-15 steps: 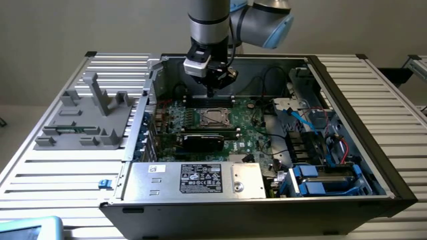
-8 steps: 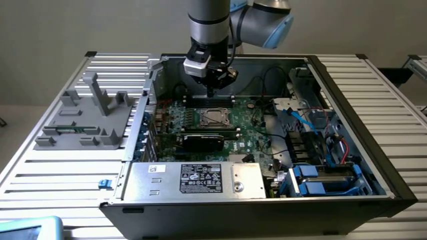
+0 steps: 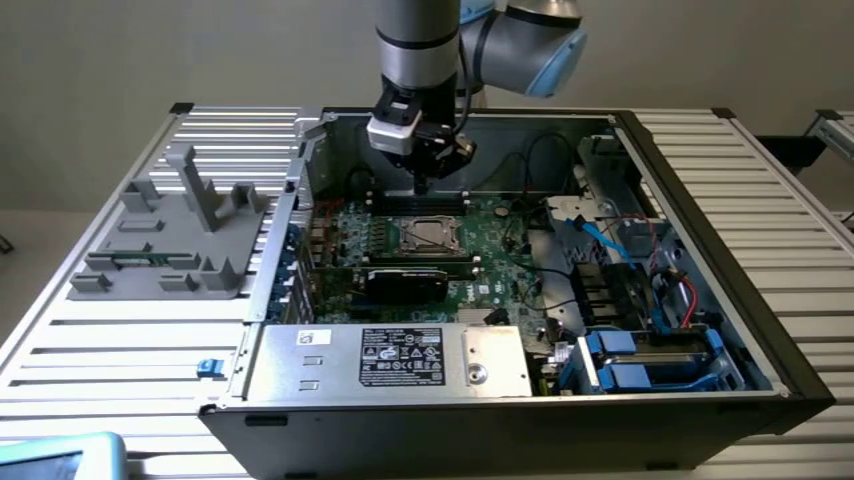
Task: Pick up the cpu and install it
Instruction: 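Install the second cpu locking lever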
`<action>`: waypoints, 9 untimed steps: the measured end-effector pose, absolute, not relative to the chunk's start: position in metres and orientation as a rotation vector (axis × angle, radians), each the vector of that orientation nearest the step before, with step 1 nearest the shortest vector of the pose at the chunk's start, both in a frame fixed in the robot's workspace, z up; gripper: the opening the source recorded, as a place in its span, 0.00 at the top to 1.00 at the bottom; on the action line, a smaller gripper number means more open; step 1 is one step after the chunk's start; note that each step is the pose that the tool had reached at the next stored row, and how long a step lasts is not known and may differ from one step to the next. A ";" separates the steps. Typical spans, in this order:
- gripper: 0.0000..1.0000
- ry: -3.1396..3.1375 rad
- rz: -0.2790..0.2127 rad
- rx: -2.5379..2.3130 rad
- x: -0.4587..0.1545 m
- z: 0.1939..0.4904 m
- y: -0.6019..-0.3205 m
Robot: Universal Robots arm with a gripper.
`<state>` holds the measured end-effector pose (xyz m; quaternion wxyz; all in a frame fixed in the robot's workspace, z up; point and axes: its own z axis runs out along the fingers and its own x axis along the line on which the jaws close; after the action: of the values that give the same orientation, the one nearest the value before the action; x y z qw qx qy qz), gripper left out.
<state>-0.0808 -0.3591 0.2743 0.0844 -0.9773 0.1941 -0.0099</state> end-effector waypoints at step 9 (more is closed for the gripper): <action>0.89 0.577 -0.024 -2.900 -0.081 0.274 -0.380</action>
<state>-0.0811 -0.3797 0.2742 0.0923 -0.9766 0.1943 -0.0080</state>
